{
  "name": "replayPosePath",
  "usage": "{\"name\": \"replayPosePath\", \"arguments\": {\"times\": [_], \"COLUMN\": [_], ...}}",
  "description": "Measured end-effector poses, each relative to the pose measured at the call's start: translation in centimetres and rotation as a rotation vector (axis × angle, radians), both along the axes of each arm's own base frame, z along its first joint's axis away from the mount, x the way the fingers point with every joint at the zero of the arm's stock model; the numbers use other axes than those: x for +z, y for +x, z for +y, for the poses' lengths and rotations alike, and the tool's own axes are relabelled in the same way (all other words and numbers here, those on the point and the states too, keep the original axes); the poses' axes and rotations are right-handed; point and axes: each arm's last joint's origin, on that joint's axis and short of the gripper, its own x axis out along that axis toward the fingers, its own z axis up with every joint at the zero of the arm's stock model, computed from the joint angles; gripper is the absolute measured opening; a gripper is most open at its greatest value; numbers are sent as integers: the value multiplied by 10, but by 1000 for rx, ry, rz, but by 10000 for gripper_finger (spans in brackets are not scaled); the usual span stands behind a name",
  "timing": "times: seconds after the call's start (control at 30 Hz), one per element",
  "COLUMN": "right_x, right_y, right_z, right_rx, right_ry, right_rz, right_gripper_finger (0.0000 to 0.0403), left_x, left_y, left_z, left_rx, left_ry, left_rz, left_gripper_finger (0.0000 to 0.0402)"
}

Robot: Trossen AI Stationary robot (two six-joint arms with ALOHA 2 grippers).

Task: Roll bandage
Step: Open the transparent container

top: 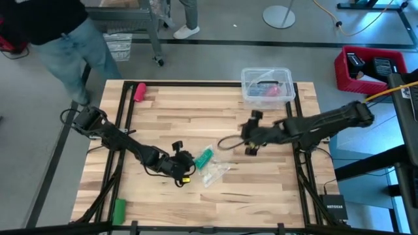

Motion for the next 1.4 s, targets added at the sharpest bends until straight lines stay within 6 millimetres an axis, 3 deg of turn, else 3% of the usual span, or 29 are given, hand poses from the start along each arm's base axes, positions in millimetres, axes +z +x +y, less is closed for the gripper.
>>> {"name": "replayPosePath", "arguments": {"times": [0.27,0.47,0.67,0.87,1.1,1.4], "right_x": [40,57,68,52,31,25], "right_y": [-46,-59,-73,-82,-76,-73], "right_z": [-56,-118,-184,-228,-247,-251], "right_rx": [-233,-351,-416,-390,-328,-286], "right_ry": [-176,-287,-185,32,74,24], "right_rz": [-79,38,155,288,407,420], "right_gripper_finger": [202,202,202,202,202,201], "left_x": [13,15,15,15,15,15], "left_y": [5,9,10,10,10,10], "left_z": [23,36,41,41,41,39], "left_rx": [14,31,41,37,22,18], "left_ry": [81,108,114,118,134,130], "left_rz": [-13,-4,-3,-3,5,4], "left_gripper_finger": [100,100,100,100,100,100]}}
